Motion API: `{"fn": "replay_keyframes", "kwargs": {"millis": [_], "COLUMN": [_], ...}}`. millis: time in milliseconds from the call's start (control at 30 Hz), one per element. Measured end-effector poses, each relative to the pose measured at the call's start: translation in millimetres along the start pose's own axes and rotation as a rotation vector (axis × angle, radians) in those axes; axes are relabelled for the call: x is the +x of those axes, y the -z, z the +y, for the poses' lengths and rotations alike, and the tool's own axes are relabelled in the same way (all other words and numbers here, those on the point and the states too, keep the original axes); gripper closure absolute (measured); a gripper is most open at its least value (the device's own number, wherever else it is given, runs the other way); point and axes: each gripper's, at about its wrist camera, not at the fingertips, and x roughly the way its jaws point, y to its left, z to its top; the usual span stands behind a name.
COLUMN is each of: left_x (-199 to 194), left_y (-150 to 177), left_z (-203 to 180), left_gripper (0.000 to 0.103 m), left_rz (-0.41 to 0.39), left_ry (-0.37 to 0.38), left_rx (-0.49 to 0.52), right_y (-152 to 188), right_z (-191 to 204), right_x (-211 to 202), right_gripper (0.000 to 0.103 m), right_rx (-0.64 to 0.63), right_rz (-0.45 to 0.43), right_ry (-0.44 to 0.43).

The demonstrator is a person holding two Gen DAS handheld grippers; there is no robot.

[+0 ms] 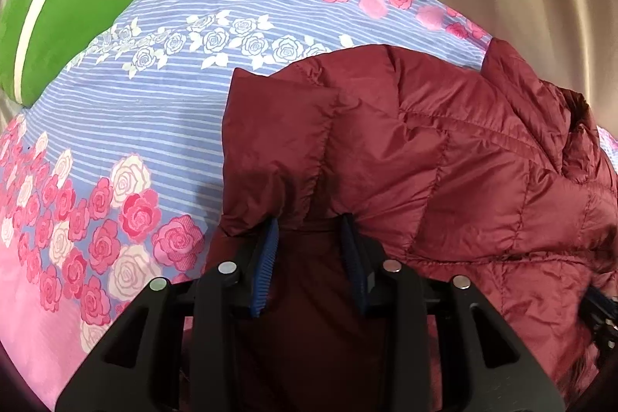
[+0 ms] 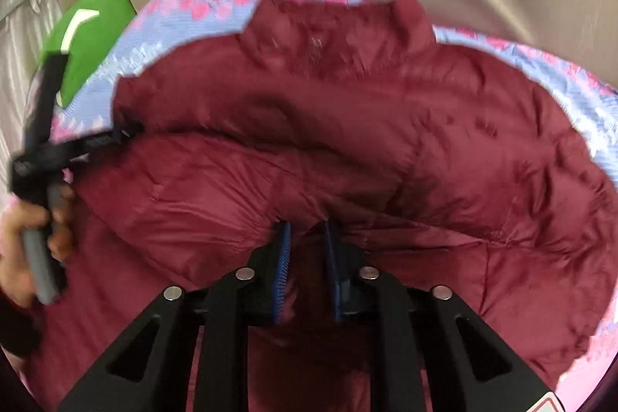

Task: Fold large clothes

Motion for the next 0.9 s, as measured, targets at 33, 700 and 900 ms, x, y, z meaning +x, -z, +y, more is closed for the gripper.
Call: {"fn": "replay_keyframes", "kwargs": {"millis": [33,700,900], "left_x": [0,8,25], "left_y": [1,-49,-56], "left_z": [1,-21,-6], "left_gripper": [0.069,0.041,0.041], "left_rz": [-0.003,0.028,-0.004], "left_ry": [0.009,0.085,0.094], "left_rx": [0.006,-0.041,-0.051], "right_y": [8,-70,-59], "right_z": [-9,31,-35], "right_x": [-4,21,42], "right_gripper": [0.093,0.089,0.103], "right_rx": [0.019,0.034,0.13], "right_rz": [-0.005,-0.059,-0.063], "right_ry": [-0.006,-0.11,-0.092]}}
